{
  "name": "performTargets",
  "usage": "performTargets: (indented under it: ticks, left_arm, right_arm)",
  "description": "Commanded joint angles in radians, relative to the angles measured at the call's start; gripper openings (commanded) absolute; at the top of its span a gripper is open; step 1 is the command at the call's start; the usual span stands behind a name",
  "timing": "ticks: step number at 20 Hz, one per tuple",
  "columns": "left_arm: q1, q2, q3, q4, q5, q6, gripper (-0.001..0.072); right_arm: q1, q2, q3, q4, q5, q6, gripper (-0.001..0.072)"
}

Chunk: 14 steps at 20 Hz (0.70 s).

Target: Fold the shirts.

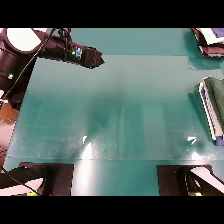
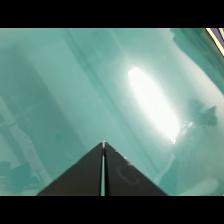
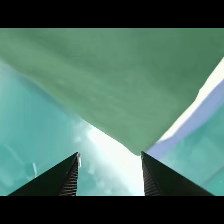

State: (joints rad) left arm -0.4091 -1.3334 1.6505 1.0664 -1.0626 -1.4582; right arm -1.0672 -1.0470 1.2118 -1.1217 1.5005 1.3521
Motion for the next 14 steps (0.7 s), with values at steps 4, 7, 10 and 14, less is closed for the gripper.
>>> performTargets:
  ticks: [4, 7, 10, 14]
  left_arm:
    - [0.000, 0.000, 0.000, -0.005, -0.005, -0.001, 0.0033]
    - [0.000, 0.000, 0.000, -0.007, 0.014, -0.001, 0.0033]
    - [0.000, 0.000, 0.000, -0.007, 0.047, -0.001, 0.0033]
    - [0.000, 0.000, 0.000, -0.007, 0.085, -0.001, 0.0033]
  right_arm:
    - [0.292, 0.010, 0.103, 0.267, -0.111, 0.002, 0.0458]
    - [0.564, -0.005, 0.148, 0.240, -0.171, 0.002, 0.0456]
    - [0.790, -0.069, 0.197, 0.229, -0.171, 0.002, 0.0450]
    - [0.998, -0.166, 0.265, 0.229, -0.162, 0.001, 0.0309]
